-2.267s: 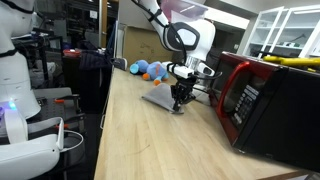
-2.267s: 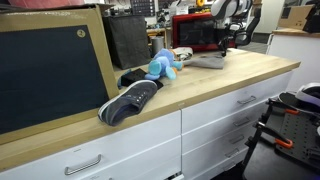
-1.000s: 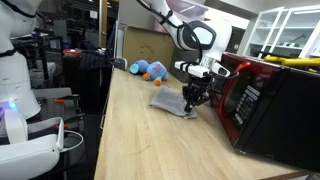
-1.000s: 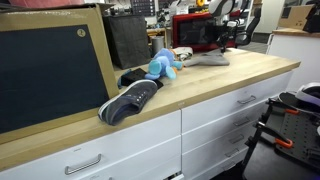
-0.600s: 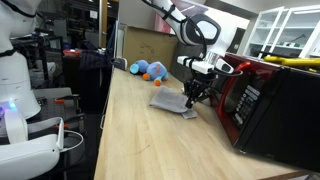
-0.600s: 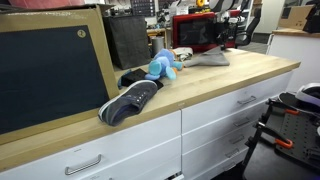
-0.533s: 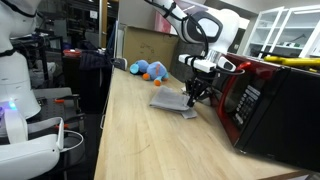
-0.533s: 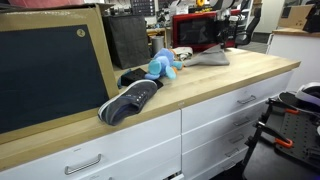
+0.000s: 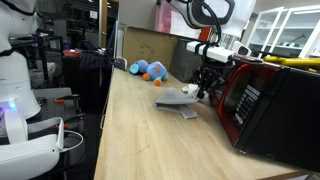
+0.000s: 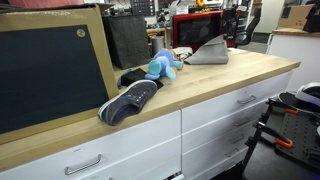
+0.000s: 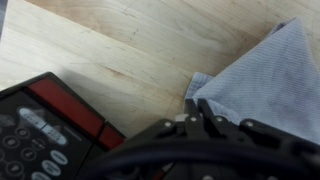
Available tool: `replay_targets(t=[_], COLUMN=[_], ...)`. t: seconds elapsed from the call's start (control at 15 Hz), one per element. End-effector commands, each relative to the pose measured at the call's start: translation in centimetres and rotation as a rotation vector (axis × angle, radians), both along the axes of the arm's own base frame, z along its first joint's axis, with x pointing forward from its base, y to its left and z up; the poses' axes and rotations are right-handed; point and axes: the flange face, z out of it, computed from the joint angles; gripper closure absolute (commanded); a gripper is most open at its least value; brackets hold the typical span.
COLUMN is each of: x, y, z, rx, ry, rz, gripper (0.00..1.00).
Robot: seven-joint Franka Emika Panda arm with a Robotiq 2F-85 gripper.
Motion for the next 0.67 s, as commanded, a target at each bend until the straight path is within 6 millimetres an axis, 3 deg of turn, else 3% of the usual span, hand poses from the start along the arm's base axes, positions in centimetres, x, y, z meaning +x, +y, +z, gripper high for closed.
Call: replay_targets(t=[0.0,0.6], x=[-1.4,-3.1], y=[1.1,6.1], z=[1.7,3.0], rx=[0.033,0.133], ry=[0.012,0.078], rz=[0.097,0.201], gripper=[0.99,0.99])
